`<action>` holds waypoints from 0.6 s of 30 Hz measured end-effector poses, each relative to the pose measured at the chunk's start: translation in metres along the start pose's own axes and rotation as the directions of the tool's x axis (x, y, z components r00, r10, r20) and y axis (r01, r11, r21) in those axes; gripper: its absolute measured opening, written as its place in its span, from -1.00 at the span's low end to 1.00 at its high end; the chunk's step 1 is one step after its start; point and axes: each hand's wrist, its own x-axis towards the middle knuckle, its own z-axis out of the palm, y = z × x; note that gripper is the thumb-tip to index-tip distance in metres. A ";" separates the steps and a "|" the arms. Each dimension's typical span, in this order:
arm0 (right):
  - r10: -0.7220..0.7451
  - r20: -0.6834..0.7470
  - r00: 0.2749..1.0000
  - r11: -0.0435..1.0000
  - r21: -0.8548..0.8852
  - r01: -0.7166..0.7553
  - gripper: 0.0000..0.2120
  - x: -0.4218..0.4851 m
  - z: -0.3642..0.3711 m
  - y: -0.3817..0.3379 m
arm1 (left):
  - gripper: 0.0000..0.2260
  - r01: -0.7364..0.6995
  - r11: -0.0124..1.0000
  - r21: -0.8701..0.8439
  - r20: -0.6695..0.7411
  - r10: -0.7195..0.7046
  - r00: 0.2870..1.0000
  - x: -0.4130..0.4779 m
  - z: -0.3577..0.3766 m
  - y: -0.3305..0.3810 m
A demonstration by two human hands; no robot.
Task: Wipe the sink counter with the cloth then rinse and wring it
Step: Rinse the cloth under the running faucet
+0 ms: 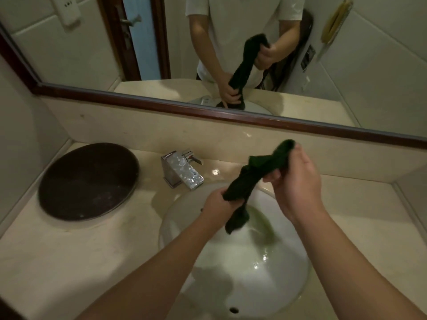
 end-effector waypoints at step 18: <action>0.295 0.135 0.946 0.613 -0.786 -0.079 -0.75 0.094 0.063 0.137 | -0.63 0.274 0.436 -0.857 0.027 -0.493 0.869 0.033 -0.086 -0.062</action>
